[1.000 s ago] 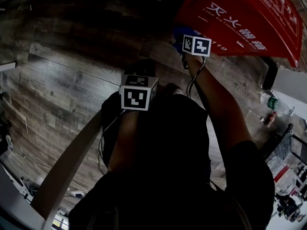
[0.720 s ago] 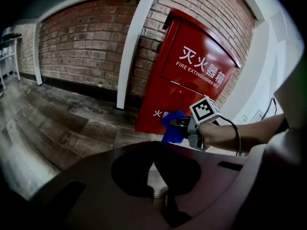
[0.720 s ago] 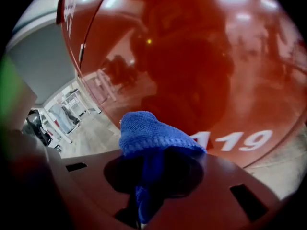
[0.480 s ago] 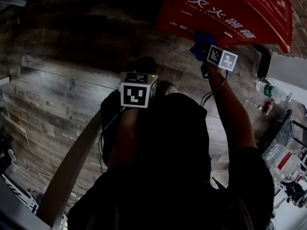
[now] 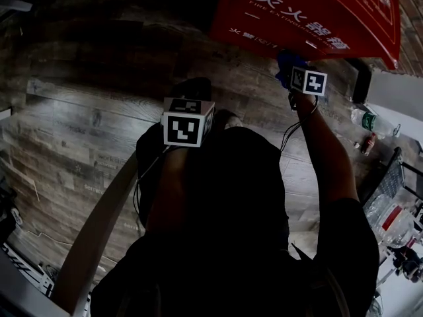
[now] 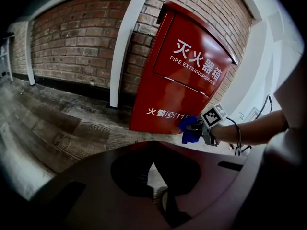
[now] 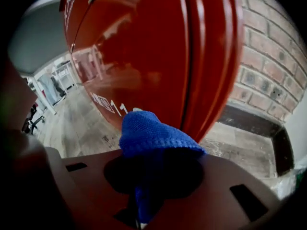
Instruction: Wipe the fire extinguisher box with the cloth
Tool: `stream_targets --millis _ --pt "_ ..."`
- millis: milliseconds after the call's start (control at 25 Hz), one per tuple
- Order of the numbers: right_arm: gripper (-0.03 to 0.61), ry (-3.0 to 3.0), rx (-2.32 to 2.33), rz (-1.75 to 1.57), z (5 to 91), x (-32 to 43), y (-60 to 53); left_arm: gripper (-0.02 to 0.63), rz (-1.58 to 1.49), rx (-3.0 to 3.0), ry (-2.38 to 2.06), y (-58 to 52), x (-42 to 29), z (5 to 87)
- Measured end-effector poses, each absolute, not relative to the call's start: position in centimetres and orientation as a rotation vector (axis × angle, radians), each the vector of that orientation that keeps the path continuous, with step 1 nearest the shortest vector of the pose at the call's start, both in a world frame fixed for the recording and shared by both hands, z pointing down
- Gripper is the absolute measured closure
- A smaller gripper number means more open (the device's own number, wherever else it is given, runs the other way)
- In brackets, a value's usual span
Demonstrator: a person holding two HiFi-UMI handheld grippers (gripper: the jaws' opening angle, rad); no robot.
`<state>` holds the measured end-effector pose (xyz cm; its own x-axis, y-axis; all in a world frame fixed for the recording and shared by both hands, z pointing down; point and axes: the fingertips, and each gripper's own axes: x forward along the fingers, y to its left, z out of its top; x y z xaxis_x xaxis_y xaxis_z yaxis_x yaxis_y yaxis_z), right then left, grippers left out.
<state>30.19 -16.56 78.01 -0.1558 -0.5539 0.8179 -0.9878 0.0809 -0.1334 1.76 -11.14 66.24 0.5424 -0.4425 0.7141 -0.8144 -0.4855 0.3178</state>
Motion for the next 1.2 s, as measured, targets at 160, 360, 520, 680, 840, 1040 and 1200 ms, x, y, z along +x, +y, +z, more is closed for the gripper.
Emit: stream_targets --millis 160,360,520,680,840,1040,1200 --pt "0.482 -1.739 1.419 0.923 81.3 28.9 -17.3 0.609 0.738 2.119 -1.020 -11.2 1.5 66.4" --pt "0.482 -1.740 1.440 1.037 83.2 25.6 -18.9 0.609 0.719 2.103 -1.052 -11.4 0.8 66.1" --pt "0.482 -1.788 1.415 1.071 83.2 20.8 -21.0 0.609 0.697 2.098 -1.064 -11.5 0.6 65.9" --pt "0.482 -1.838 1.381 1.086 83.1 16.1 -22.8 0.609 0.693 2.097 -1.056 -11.4 1.0 65.9" --pt "0.482 -1.904 1.338 1.086 82.8 12.1 -24.6 0.609 0.696 2.087 -1.058 -11.3 0.8 66.2" --pt "0.482 -2.009 1.275 1.064 82.2 7.8 -26.2 0.609 0.747 2.020 -1.080 -11.2 -0.3 67.4" --pt "0.482 -2.177 1.163 0.953 80.2 4.2 -27.1 0.609 0.781 1.990 -1.077 -11.3 -0.8 68.3"
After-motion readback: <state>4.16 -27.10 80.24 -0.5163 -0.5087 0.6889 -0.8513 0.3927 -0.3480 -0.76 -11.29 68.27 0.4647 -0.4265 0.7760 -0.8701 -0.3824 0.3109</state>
